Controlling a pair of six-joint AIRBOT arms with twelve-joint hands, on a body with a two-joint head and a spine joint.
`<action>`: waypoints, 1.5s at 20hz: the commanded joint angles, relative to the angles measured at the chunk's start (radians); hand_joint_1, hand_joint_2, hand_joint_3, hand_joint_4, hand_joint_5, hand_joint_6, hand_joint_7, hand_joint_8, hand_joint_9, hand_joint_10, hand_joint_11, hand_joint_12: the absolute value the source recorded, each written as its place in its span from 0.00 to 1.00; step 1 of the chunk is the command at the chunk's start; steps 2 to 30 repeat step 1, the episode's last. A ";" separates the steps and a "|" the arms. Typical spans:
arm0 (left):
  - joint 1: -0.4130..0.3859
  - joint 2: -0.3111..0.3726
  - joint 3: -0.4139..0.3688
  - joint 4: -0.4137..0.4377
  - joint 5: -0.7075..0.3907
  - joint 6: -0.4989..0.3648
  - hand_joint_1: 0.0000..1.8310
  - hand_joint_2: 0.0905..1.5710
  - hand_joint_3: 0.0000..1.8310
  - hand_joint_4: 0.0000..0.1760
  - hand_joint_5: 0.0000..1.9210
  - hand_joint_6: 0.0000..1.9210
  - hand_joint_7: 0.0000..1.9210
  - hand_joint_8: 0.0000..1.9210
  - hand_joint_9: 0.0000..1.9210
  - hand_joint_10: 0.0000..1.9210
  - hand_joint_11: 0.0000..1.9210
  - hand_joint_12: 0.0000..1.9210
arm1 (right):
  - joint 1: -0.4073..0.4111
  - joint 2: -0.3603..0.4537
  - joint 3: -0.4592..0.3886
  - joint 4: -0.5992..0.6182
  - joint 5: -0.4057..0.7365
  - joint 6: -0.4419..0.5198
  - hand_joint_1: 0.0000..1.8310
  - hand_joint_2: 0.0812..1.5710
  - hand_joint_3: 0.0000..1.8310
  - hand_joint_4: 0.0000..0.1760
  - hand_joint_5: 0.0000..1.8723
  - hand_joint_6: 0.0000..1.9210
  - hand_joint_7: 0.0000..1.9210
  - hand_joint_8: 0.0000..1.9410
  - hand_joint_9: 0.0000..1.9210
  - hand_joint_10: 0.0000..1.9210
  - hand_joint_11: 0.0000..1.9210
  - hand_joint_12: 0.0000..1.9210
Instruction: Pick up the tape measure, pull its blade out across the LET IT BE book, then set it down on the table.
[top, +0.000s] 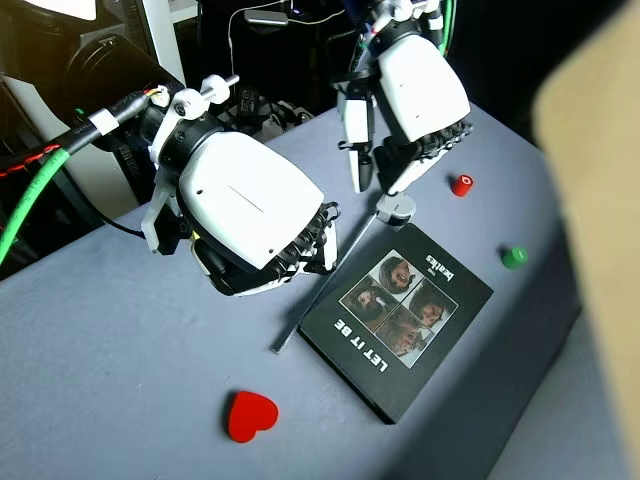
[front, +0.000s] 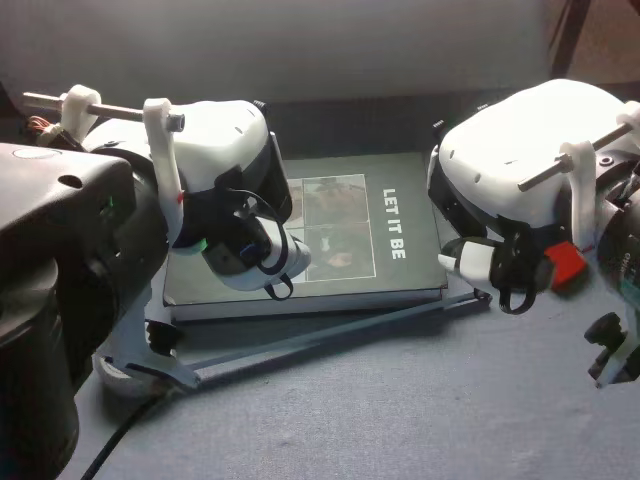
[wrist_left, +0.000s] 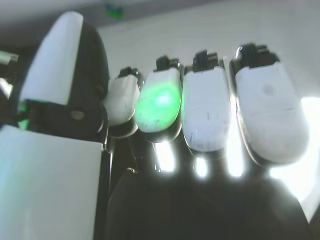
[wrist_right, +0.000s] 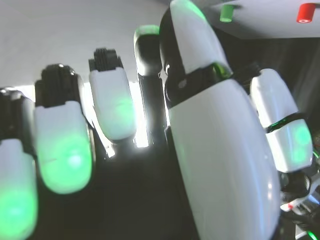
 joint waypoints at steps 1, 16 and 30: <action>-0.010 0.001 -0.004 0.086 -0.020 -0.008 0.56 0.73 0.00 1.00 0.66 1.00 0.74 1.00 0.79 1.00 0.78 1.00 | 0.005 0.004 -0.004 -0.087 -0.022 -0.001 0.52 0.84 0.00 1.00 0.72 1.00 0.80 1.00 0.92 1.00 1.00 1.00; -0.010 0.001 -0.004 0.086 -0.020 -0.008 0.56 0.73 0.00 1.00 0.66 1.00 0.74 1.00 0.79 1.00 0.78 1.00 | 0.005 0.004 -0.004 -0.087 -0.022 -0.001 0.52 0.84 0.00 1.00 0.72 1.00 0.80 1.00 0.92 1.00 1.00 1.00; -0.010 0.001 -0.004 0.086 -0.020 -0.008 0.56 0.73 0.00 1.00 0.66 1.00 0.74 1.00 0.79 1.00 0.78 1.00 | 0.005 0.004 -0.004 -0.087 -0.022 -0.001 0.52 0.84 0.00 1.00 0.72 1.00 0.80 1.00 0.92 1.00 1.00 1.00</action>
